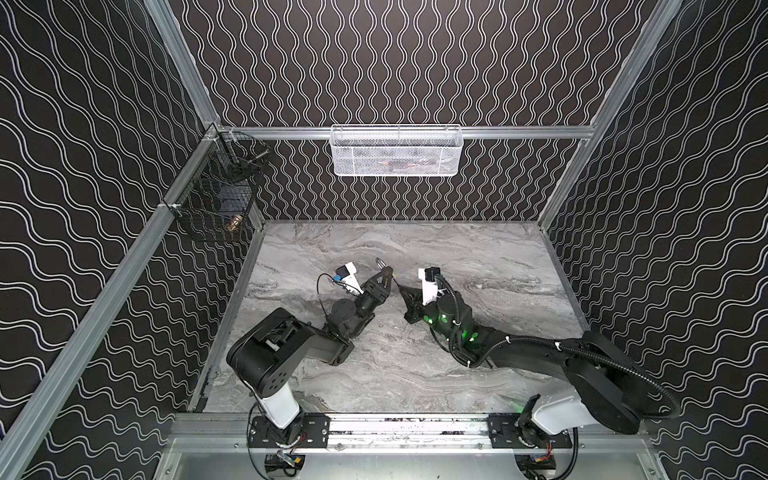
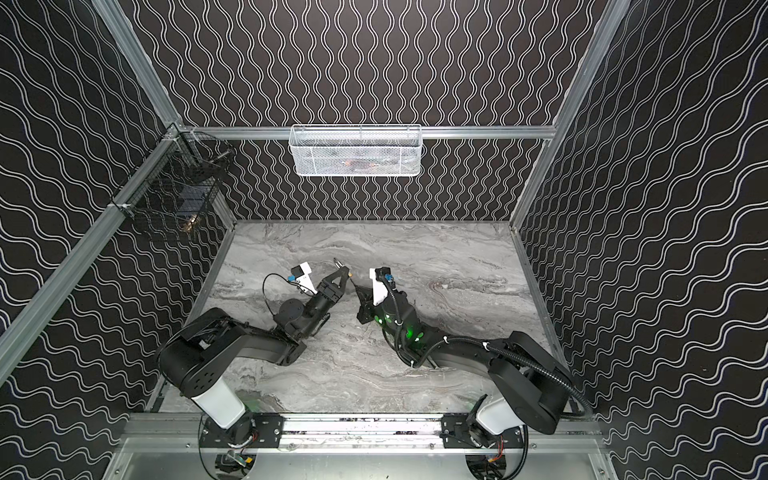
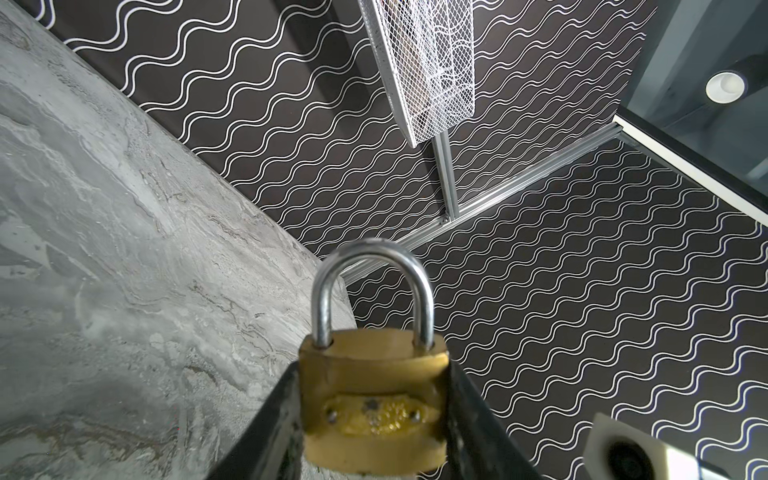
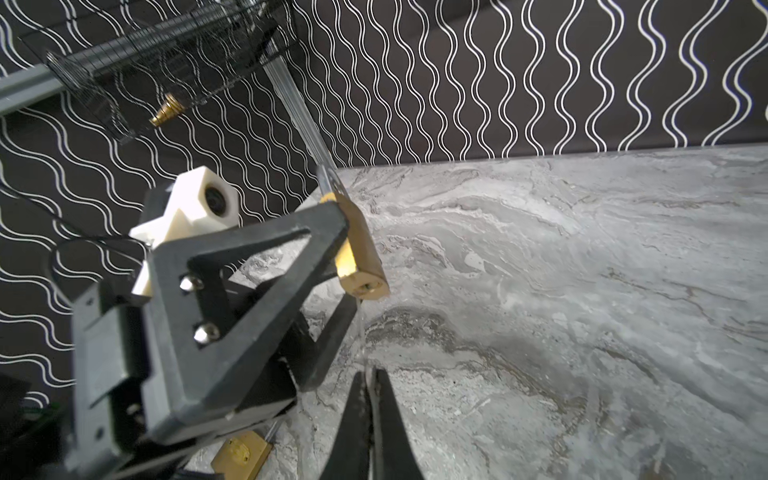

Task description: Unlock with the key

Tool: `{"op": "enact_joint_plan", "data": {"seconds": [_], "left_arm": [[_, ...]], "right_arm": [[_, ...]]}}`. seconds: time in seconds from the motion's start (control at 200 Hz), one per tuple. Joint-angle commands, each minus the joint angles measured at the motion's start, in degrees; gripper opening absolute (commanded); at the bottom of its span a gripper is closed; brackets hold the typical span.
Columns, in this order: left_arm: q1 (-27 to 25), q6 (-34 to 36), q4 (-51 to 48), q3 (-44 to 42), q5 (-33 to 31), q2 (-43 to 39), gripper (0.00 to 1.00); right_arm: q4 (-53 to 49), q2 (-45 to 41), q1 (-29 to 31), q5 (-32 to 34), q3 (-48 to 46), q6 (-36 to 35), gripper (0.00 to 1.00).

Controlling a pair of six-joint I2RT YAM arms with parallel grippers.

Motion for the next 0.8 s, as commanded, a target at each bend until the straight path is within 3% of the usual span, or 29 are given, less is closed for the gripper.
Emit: {"op": "enact_joint_plan", "data": {"seconds": [0.0,0.796], "left_arm": [[0.1,0.1,4.0,-0.2,-0.1,-0.5,0.00],[0.1,-0.9,4.1,-0.6,0.4,-0.3,0.00]], "right_arm": [[0.2,0.3,0.0,0.9,0.5,-0.1,0.00],[1.9,3.2,0.0,-0.2,3.4,-2.5,0.00]]}}
